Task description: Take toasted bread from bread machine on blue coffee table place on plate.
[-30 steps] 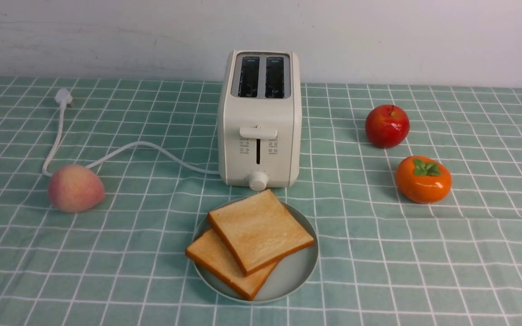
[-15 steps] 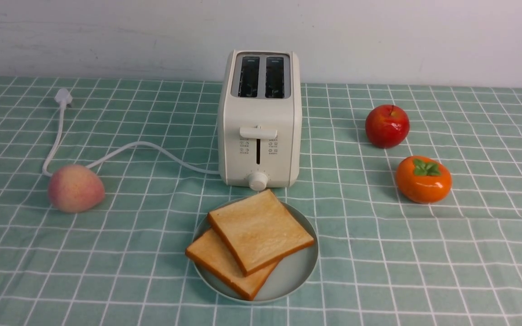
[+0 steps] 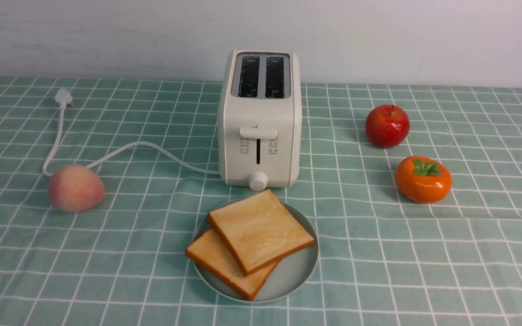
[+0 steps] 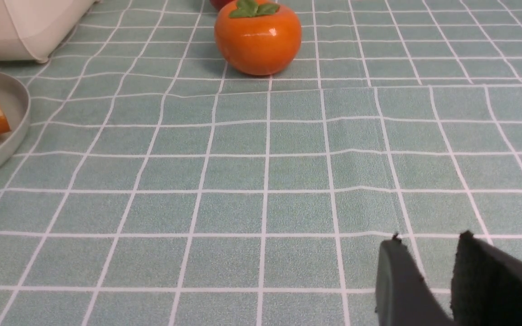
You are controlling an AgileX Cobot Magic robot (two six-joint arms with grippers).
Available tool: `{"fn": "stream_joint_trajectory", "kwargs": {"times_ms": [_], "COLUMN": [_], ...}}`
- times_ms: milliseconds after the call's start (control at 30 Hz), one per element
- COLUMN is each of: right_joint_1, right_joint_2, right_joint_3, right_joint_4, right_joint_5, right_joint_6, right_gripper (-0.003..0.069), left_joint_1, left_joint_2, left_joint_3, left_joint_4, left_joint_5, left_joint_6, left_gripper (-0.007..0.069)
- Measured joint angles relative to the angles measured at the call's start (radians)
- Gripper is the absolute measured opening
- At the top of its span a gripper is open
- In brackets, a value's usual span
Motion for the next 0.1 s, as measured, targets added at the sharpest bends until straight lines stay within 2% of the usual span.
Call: {"fn": "stream_joint_trajectory", "kwargs": {"times_ms": [100], "right_joint_1": [0.0], "right_joint_2": [0.0], "right_joint_3": [0.0], "right_joint_4": [0.0], "right_joint_5": [0.0], "right_joint_6": [0.0], "right_gripper": [0.02], "left_joint_1": [0.0], "left_joint_2": [0.0], "left_joint_3": [0.0], "left_joint_4": [0.0], "left_joint_5": [0.0], "left_joint_6": [0.0], "left_gripper": [0.0057]}}
